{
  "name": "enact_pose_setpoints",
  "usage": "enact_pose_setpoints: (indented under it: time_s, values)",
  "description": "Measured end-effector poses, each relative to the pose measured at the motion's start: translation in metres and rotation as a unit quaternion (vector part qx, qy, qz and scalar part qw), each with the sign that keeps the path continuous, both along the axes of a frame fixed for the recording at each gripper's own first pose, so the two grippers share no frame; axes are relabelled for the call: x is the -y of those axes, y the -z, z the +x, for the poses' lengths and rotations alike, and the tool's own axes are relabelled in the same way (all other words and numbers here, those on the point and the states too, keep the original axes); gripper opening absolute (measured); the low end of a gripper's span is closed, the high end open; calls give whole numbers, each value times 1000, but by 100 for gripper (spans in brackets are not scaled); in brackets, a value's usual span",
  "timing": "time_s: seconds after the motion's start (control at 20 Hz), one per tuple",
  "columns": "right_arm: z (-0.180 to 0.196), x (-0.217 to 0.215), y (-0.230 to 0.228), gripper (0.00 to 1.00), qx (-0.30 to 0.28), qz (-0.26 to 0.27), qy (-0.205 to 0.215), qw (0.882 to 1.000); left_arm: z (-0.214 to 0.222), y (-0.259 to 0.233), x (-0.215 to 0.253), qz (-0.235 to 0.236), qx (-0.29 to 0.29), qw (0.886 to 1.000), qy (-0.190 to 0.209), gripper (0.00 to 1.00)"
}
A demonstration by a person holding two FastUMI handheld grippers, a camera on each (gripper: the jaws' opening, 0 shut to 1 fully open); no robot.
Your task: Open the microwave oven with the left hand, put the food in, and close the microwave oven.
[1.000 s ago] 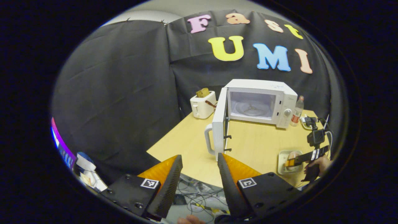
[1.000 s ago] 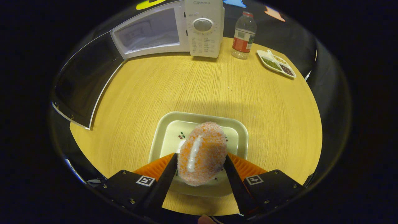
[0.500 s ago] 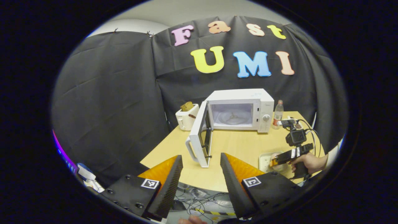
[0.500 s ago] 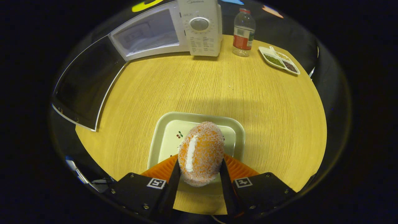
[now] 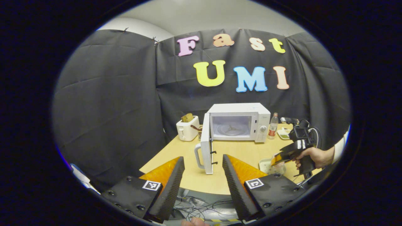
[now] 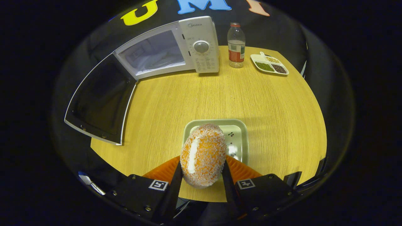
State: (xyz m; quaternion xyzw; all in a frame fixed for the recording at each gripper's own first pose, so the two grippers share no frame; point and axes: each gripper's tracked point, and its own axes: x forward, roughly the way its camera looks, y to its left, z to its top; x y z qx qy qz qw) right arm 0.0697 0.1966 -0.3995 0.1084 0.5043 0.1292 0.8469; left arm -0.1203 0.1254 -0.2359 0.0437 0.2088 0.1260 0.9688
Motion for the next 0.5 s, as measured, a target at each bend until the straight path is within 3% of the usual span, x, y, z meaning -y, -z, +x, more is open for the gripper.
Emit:
enact_pose_setpoints:
  time_s: [0.2, 0.25, 0.3, 0.5]
  values:
    - [-14, -31, -29, 65, 9, 18, -13, 1000, -5, -9, -23, 8, 29, 1000, 9, 87]
    - [-14, -38, -36, 65, 10, 24, -18, 1000, -7, -14, -30, 8, 34, 999, 5, 79]
    - [-11, -47, -42, 65, 11, 33, -21, 999, -7, -16, -35, 6, 40, 999, 0, 87]
    - [16, -86, -53, 65, 9, 76, -10, 997, -10, -8, -48, -9, 36, 999, -34, 87]
